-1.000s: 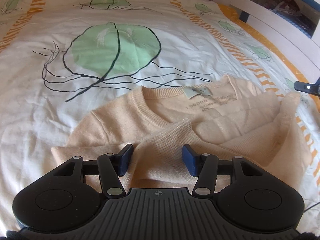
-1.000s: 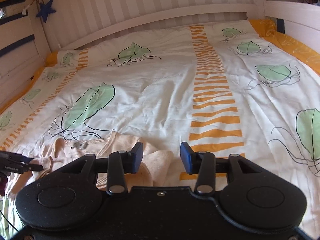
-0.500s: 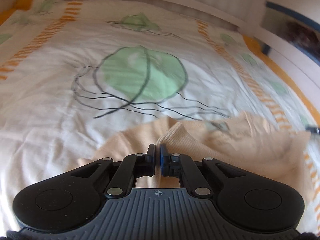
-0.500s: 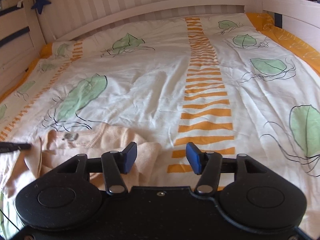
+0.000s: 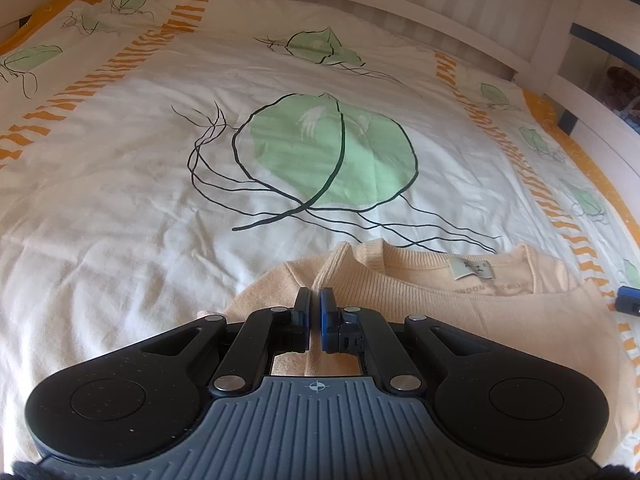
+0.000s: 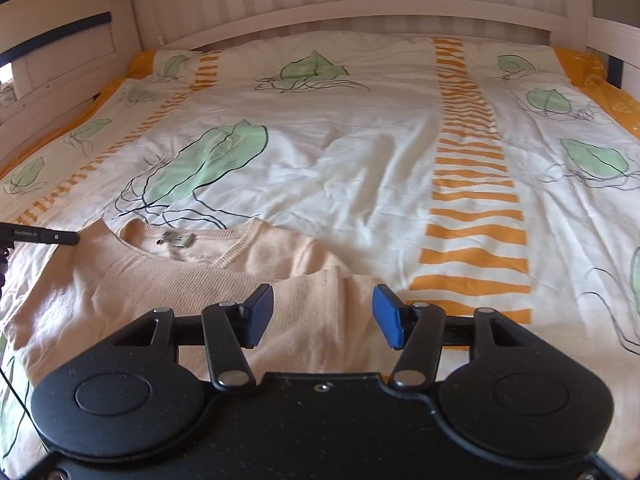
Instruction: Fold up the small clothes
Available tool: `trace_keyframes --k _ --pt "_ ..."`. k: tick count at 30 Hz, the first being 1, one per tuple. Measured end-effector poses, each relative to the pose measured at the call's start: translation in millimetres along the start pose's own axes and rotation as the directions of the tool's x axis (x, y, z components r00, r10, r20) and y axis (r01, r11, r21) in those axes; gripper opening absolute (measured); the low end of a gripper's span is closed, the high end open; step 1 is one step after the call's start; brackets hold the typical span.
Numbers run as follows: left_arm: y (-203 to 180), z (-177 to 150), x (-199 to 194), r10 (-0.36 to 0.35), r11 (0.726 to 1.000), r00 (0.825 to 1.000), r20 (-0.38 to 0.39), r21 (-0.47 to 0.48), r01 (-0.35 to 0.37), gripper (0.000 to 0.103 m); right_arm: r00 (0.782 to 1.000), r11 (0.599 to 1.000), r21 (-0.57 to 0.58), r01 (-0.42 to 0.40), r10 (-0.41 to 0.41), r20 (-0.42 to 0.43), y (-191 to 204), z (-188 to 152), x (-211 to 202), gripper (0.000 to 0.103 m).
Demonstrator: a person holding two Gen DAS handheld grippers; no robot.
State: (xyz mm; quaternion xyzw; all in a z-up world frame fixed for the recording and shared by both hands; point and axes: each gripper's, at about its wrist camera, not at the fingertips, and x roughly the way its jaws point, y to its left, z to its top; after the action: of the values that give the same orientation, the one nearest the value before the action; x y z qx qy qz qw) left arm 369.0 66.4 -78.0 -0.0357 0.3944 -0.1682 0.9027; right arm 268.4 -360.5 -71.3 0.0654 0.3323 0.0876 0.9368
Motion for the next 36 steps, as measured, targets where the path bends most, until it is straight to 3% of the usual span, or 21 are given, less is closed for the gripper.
trace_keyframes --k 8,9,10,12,24,26,27,28,36 --pt "0 -5 13 -0.046 0.999 0.997 -0.066 -0.001 0.046 0.008 0.999 0.999 0.033 -0.022 0.024 -0.043 4 -8 25 0.061" --pt "-1 -5 15 -0.055 0.998 0.996 -0.076 -0.001 0.055 0.012 0.999 0.999 0.033 -0.020 0.022 -0.048 5 -8 26 0.061" --pt "-2 -6 17 -0.062 0.998 0.995 -0.083 -0.002 0.062 0.023 0.999 0.999 0.033 -0.019 0.021 -0.050 6 -8 28 0.061" --pt "-5 -7 20 -0.076 0.997 0.993 -0.094 0.002 0.077 0.032 0.998 0.999 0.033 -0.019 0.021 -0.053 7 -9 29 0.061" --pt "-6 -9 29 -0.074 0.997 0.992 -0.098 -0.029 0.071 0.036 0.999 0.998 0.068 -0.004 0.007 -0.046 1 -8 29 0.056" --pt "-6 -10 27 -0.081 0.997 0.993 -0.084 -0.022 0.079 0.034 0.999 0.997 0.078 -0.008 0.011 -0.042 0 -8 28 0.052" --pt "-6 -11 25 -0.083 0.996 0.994 -0.073 -0.019 0.082 0.020 0.999 0.997 0.077 -0.008 0.011 -0.041 0 -8 28 0.044" --pt "-7 -11 24 -0.080 0.997 0.995 -0.066 -0.019 0.079 0.004 0.999 0.998 0.066 -0.005 0.007 -0.042 2 -8 28 0.015" --pt "-8 -4 -4 -0.038 0.999 0.998 0.052 -0.005 0.039 0.004 0.998 1.000 -0.008 -0.016 0.017 0.066 19 1 9 0.013"
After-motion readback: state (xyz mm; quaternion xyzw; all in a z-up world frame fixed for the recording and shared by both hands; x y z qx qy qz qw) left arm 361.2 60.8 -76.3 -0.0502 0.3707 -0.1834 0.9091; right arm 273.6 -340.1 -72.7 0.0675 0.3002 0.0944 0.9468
